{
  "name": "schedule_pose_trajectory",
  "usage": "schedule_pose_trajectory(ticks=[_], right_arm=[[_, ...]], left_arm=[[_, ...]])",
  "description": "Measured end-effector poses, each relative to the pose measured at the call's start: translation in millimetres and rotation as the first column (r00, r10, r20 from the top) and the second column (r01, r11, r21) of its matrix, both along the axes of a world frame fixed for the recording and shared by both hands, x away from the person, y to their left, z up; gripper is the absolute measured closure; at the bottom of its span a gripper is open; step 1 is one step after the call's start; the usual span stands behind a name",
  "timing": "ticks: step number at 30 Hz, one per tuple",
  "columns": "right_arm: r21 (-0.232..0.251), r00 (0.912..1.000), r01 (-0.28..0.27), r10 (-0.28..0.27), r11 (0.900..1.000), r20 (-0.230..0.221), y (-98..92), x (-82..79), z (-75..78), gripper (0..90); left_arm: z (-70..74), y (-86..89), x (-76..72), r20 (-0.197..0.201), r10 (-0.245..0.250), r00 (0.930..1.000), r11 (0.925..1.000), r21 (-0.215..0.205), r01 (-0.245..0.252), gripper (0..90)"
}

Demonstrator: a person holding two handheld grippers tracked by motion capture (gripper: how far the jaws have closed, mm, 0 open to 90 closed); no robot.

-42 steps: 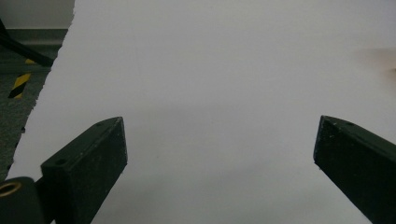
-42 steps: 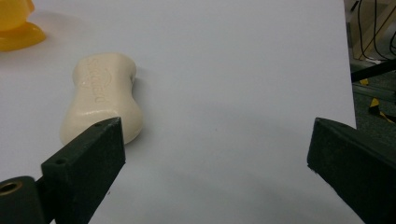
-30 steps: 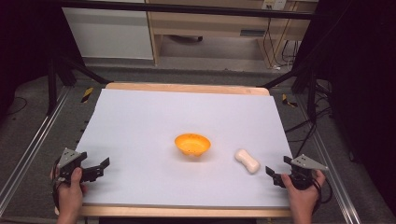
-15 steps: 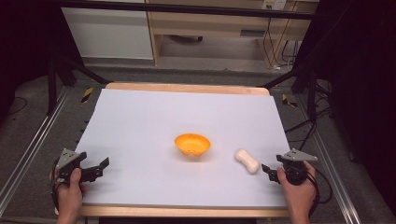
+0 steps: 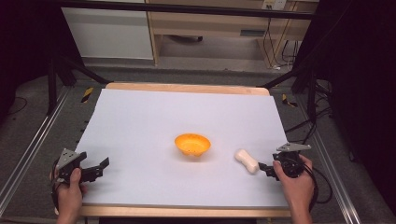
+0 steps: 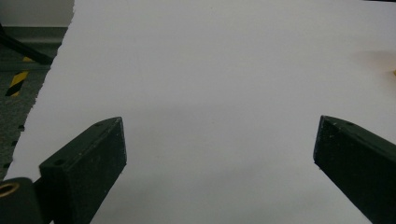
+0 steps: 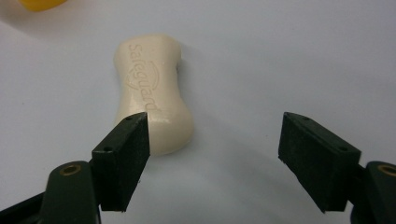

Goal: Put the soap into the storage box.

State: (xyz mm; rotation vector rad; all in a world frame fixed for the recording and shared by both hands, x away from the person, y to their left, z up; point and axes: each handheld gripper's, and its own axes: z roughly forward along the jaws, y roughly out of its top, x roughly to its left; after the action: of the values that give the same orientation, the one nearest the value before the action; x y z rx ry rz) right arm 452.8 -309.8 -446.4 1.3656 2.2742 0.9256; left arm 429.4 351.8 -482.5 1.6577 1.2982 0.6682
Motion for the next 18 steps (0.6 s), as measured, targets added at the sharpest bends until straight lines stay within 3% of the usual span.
schedule_pose_trajectory(ticks=[3, 18], right_arm=[[-0.010, 0.9996, -0.011, 0.011, 1.000, -0.026, 3.5, 3.6, 1.6, 24.7], [-0.041, 0.9970, -0.029, 0.026, 0.999, -0.073, 23.3, 18.4, 10.5, 20.3]], left_arm=[[0.0, 0.1, 0.0, 0.000, -0.001, 1.0000, 1.0000, -0.001, 0.001, 2.0], [0.0, -0.2, -0.1, 0.003, -0.002, 1.0000, 1.0000, -0.002, 0.002, 2.1]])
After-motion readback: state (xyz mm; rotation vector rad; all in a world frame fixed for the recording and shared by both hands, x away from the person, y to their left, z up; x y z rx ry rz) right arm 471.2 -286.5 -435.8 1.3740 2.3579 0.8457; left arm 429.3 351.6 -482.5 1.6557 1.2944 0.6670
